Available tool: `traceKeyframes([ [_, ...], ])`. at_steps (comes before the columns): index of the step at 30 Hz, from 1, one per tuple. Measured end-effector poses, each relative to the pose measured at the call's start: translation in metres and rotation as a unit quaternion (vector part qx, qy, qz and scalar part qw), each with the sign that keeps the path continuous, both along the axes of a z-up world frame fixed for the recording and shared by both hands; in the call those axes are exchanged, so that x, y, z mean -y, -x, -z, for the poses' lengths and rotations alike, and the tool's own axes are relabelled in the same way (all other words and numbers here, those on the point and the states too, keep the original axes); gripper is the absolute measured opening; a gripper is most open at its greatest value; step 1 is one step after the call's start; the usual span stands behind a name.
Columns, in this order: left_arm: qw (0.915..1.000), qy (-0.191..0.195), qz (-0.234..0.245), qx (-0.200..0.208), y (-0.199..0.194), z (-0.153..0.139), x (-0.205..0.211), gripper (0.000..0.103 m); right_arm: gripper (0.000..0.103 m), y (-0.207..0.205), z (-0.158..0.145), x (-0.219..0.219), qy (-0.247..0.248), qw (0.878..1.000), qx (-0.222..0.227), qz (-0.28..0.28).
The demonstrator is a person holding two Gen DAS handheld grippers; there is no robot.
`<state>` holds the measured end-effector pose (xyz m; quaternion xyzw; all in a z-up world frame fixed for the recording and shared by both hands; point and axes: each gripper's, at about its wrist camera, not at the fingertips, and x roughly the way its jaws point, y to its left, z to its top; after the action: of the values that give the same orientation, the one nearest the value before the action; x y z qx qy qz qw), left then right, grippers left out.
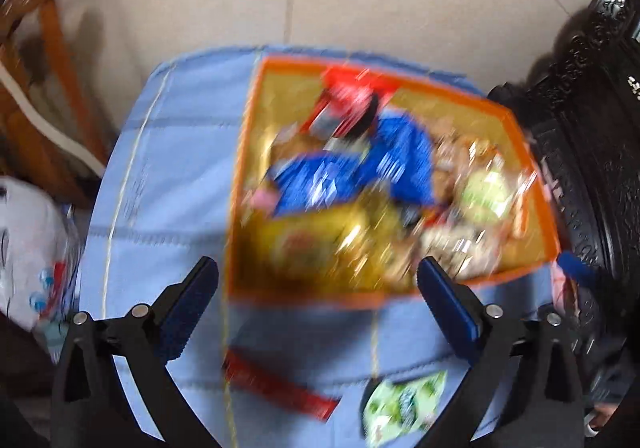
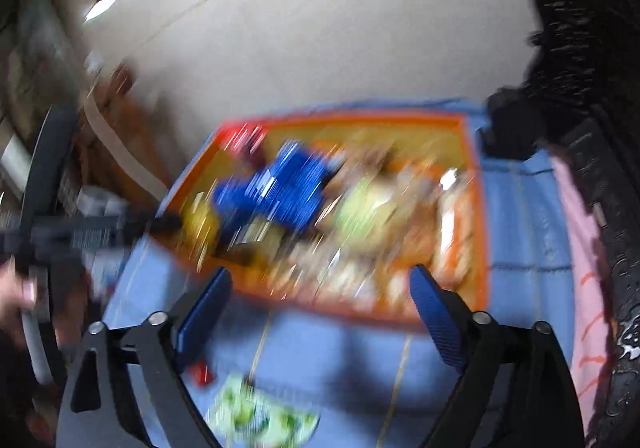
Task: Organize snacks
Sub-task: 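Drop the red biscuit pack and green-print bun into the box, then grasp the red candy bar with left tool while right tool grasps green fruit-candy bag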
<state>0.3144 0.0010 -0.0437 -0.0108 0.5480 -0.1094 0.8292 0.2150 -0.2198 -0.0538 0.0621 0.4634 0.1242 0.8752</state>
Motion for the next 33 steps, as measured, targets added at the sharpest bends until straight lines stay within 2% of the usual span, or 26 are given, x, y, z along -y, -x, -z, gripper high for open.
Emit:
traceKeyframes([
  [2,0.9997,-0.006,-0.014,-0.018,0.015,0.012,-0.015,0.098,0.095,0.016,0.022,-0.021,0.009,0.998,-0.036,-0.048],
  [6,0.9964,-0.020,-0.046,-0.068,0.048,0.044,-0.046,0.098,0.095,0.048,0.066,-0.071,0.076,0.984,-0.074,-0.140],
  [8,0.9936,-0.024,-0.060,-0.092,0.066,0.058,-0.059,0.098,0.095,0.054,0.081,-0.089,0.106,0.977,-0.080,-0.167],
  [12,0.9908,-0.031,-0.072,-0.110,0.088,0.068,-0.070,0.098,0.095,0.051,0.108,-0.109,0.145,0.967,-0.083,-0.195],
  [14,0.9901,-0.034,-0.074,-0.115,0.092,0.068,-0.070,0.098,0.098,0.043,0.112,-0.109,0.135,0.969,-0.073,-0.191],
  [15,0.9900,-0.035,-0.074,-0.114,0.095,0.068,-0.071,0.098,0.097,0.039,0.115,-0.108,0.131,0.971,-0.083,-0.183],
  [16,0.9901,-0.035,-0.074,-0.114,0.097,0.068,-0.071,0.098,0.091,0.035,0.119,-0.105,0.122,0.972,-0.100,-0.173],
  [17,0.9899,-0.036,-0.075,-0.115,0.098,0.069,-0.071,0.098,0.077,0.032,0.121,-0.102,0.106,0.973,-0.114,-0.169],
  [18,0.9892,-0.037,-0.077,-0.119,0.100,0.072,-0.070,0.098,0.071,0.033,0.121,-0.100,0.106,0.973,-0.117,-0.166],
  [19,0.9886,-0.036,-0.078,-0.124,0.100,0.075,-0.068,0.098,0.059,0.035,0.119,-0.100,0.126,0.971,-0.117,-0.166],
  [22,0.9838,-0.033,-0.093,-0.150,0.098,0.091,-0.064,0.098,0.048,0.041,0.111,-0.089,0.100,0.975,-0.125,-0.152],
  [24,0.9787,-0.023,-0.114,-0.169,0.095,0.103,-0.060,0.098,0.046,0.050,0.107,-0.077,0.095,0.980,-0.120,-0.130],
  [27,0.9712,-0.014,-0.145,-0.188,0.089,0.113,-0.055,0.098,0.045,0.060,0.099,-0.057,0.060,0.986,-0.122,-0.097],
  [31,0.9600,-0.012,-0.185,-0.210,0.077,0.127,-0.050,0.098,0.044,0.070,0.090,-0.039,0.044,0.989,-0.119,-0.073],
  [32,0.9572,-0.013,-0.194,-0.215,0.075,0.131,-0.050,0.097,0.036,0.074,0.091,-0.038,0.042,0.990,-0.118,-0.069],
  [33,0.9532,-0.015,-0.205,-0.222,0.072,0.136,-0.049,0.097,0.035,0.077,0.090,-0.033,0.037,0.990,-0.121,-0.065],
])
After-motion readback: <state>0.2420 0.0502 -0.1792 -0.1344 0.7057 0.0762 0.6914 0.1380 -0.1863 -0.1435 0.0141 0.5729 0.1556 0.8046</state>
